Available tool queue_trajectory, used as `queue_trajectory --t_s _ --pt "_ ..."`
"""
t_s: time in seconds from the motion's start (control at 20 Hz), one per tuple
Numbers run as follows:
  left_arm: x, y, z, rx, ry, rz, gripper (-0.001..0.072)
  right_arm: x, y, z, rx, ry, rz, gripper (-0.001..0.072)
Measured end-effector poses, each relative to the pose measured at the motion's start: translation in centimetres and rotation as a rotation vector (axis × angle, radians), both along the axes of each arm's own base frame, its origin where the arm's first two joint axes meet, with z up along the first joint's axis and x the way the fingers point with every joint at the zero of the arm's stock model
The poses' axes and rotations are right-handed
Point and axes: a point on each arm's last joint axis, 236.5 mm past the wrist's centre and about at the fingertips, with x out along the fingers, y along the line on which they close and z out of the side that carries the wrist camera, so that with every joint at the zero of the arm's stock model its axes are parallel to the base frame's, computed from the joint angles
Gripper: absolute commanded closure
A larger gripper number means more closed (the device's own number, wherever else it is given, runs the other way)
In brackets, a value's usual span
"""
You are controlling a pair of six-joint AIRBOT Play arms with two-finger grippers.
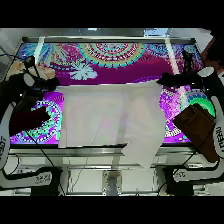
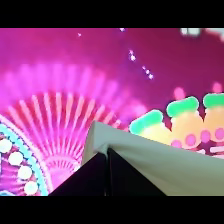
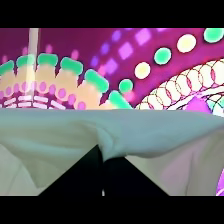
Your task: Fold the shirts.
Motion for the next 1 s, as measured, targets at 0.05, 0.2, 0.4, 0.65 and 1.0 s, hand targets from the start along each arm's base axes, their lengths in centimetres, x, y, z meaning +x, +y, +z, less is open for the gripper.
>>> queue_trajectory --t_s 0.05,0.2,0.4,0.65,1.0 --pt "0.5 -0.4 -0.2 -0.012 0.001 -0.005 0.0694 0.3 -0.1 -0.6 -0.001 0.001 -0.005 0.0692" --pt "0.1 -2.0 -0.8 -0.040 0.046 -0.081 0.0694 -0.4 0.4 -2.0 -0.008 0.040 0.038 0.0692" --pt "-3.3 -4.0 -1.9 -0.059 0.191 -0.219 0.0694 -3.1 0.9 -2.6 -0.048 0.115 0.127 0.0692" --pt "-7.2 -5.2 -3.6 -0.094 0.343 -0.300 0.0694 -8.2 -0.2 -5.0 -0.140 0.273 0.199 0.0692" --pt "-9.0 -5.9 -7.5 -0.139 0.387 -0.283 0.0694 -12.8 -0.6 -12.1 -0.147 0.407 0.144 0.0691"
